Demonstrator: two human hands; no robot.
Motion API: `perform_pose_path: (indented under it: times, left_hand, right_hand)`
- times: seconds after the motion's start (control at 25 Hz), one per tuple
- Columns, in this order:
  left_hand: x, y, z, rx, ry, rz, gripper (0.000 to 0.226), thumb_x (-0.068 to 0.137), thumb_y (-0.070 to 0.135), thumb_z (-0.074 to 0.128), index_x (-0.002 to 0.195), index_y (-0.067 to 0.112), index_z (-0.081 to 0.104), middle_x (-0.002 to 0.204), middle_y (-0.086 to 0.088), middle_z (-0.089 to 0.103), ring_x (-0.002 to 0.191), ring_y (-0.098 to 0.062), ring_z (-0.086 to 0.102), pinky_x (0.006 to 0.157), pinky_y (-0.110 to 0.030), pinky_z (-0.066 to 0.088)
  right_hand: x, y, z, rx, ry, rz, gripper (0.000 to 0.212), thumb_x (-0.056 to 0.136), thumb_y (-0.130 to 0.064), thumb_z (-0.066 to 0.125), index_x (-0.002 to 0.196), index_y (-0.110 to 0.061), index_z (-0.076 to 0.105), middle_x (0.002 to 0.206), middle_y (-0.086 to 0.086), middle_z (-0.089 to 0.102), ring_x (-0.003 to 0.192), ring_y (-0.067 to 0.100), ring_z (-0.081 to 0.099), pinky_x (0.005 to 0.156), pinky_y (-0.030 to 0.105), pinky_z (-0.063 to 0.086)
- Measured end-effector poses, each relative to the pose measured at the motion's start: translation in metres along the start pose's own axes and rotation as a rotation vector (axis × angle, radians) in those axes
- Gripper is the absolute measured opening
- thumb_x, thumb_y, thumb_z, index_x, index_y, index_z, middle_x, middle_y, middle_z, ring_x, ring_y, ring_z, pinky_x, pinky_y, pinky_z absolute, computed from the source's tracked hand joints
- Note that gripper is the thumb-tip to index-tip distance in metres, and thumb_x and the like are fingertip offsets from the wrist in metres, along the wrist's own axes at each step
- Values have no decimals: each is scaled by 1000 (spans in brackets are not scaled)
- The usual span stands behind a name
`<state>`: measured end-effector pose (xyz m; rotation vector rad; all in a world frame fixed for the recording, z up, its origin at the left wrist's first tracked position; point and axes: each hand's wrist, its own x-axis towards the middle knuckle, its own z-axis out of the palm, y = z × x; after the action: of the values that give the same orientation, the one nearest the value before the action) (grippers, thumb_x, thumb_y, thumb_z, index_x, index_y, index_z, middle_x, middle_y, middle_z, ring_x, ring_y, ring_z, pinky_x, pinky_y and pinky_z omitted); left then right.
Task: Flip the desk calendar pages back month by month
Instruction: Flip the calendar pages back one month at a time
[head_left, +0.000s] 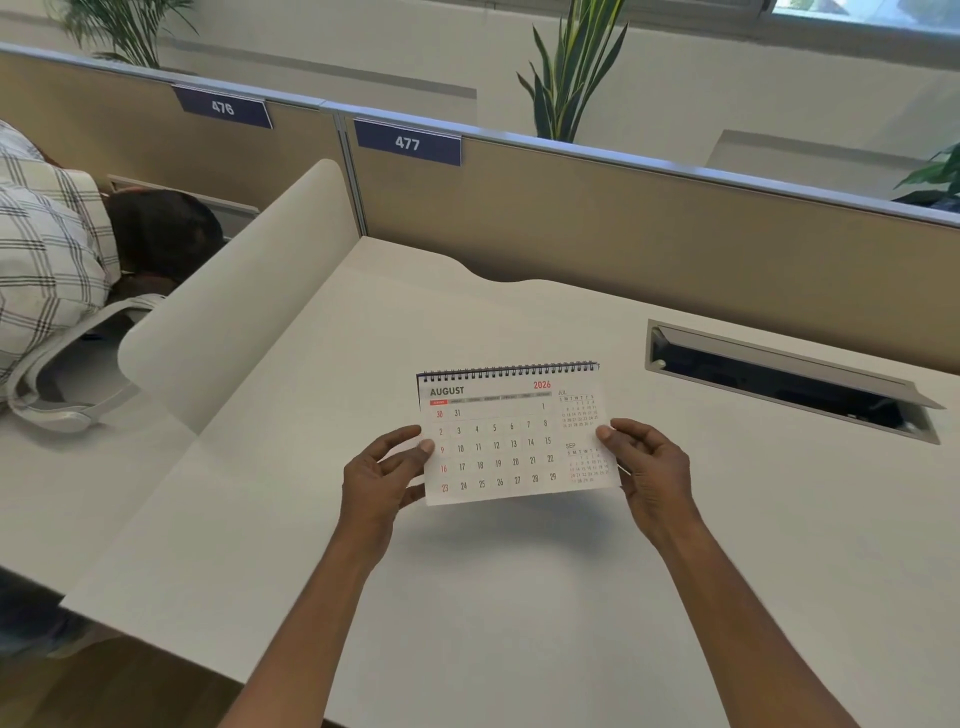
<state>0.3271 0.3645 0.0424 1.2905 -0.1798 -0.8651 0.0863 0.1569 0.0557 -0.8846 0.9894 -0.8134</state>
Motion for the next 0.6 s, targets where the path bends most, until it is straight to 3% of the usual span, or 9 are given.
perform_pose_path:
  times: [0.12, 0.36, 0.52, 0.6]
  left_hand:
    - [1, 0, 0, 22, 9, 21, 25, 85, 9, 84, 108, 16, 77, 101, -17, 83, 91, -29, 81, 68, -33, 64]
    - [6, 3, 3, 53, 46, 35, 27, 78, 10, 90, 100, 10, 75, 94, -19, 83, 91, -33, 81, 71, -30, 64]
    - [6, 8, 5, 15, 42, 41, 45, 69, 23, 94, 106, 9, 74, 94, -20, 82, 88, -33, 81, 68, -33, 64]
    - [8, 10, 4, -47, 22, 28, 37, 80, 28, 87, 110, 11, 75, 96, -16, 83, 85, -30, 80, 67, -36, 64]
  right_hand:
    - [0, 0, -1, -66, 35, -29, 23, 81, -2, 81, 103, 1, 74, 101, 18, 80, 99, 33, 77, 84, 41, 64]
    - [-1, -2, 1, -105, 6, -72, 18, 90, -8, 75, 107, -2, 76, 104, 15, 80, 98, 31, 77, 76, 36, 63]
    - [-2, -8, 5, -34, -72, -32, 20, 100, -13, 62, 114, -6, 74, 111, 18, 78, 92, 28, 76, 66, 32, 61]
    - [-1, -14, 7, 0, -103, 0, 23, 99, -11, 62, 120, -7, 72, 116, 19, 76, 99, 31, 74, 67, 34, 62]
